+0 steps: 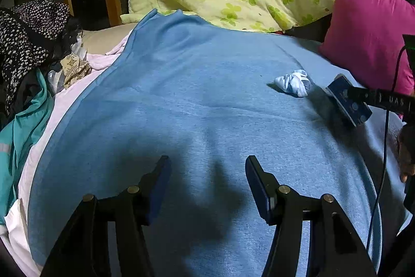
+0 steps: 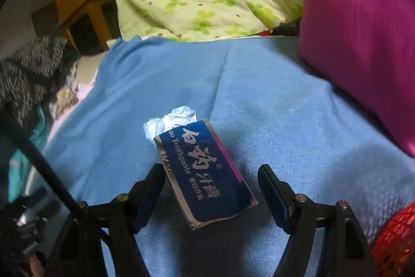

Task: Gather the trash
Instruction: 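Lift the toothpaste box with the right tool while the left tool approaches the white tissue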

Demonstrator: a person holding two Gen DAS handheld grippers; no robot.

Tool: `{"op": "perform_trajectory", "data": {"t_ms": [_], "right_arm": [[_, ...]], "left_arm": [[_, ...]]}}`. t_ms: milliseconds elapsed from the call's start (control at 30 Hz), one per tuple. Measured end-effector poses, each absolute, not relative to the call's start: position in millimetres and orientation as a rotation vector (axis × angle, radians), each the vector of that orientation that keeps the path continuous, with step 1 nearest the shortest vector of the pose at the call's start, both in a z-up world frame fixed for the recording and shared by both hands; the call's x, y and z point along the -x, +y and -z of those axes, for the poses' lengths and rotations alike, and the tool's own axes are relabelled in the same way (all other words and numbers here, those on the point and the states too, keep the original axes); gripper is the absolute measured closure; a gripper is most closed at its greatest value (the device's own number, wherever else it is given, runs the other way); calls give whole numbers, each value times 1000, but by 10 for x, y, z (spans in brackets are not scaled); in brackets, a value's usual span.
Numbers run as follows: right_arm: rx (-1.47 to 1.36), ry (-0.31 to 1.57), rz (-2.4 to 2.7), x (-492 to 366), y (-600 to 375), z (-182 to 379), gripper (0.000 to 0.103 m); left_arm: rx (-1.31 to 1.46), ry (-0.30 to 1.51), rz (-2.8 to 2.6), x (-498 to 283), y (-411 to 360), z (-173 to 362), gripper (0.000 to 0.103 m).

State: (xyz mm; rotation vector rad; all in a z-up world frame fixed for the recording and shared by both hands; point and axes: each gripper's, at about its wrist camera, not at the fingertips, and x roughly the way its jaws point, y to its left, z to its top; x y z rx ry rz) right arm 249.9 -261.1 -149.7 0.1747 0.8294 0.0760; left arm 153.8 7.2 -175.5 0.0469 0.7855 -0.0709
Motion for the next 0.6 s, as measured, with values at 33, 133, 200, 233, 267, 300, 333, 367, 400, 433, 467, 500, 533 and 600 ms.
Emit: {"op": "perform_trajectory", "data": {"t_ms": [33,133,200,233,267,300,333,367,400,433,467,500,533,600], "right_arm": [[-185,830,-78,-2494,-2623,1495,26],[-204,837,-98,-2487,-2611,1504,26],[-203,849,-122,-2491,-2558,1520,26],[-193,854,-132,-2497,-2516,1528,26],[-183,856,-138,-2507,-2484,1537,26],[-176,858,-141,-2513,-2463,1548,26],[-165,866,-140,-2523,-2437,1563,26],[-149,880,-133,-2533,-2406,1588,29],[-138,890,-126,-2543,-2389,1615,31],[-124,895,-118,-2542,-2373,1634,32],[-110,883,-110,-2528,-2358,1625,32],[-109,878,-110,-2525,-2368,1614,32],[-117,872,-117,-2515,-2376,1600,32],[-136,862,-120,-2479,-2404,1567,33]], "left_arm": [[-50,785,76,-1532,61,1755,43],[-64,778,83,-1515,27,1753,43],[-69,774,91,-1503,8,1748,43],[-69,773,96,-1498,0,1746,43],[-70,772,98,-1494,-5,1745,43],[-71,770,100,-1490,-10,1743,43],[-73,769,101,-1486,-18,1744,43],[-75,770,103,-1483,-23,1747,43],[-77,773,103,-1484,-27,1753,43],[-78,774,102,-1484,-32,1758,43],[-78,776,101,-1488,-33,1762,43],[-77,776,101,-1490,-31,1763,43],[-74,775,102,-1490,-29,1762,43],[-70,776,103,-1495,-23,1764,43]]}}
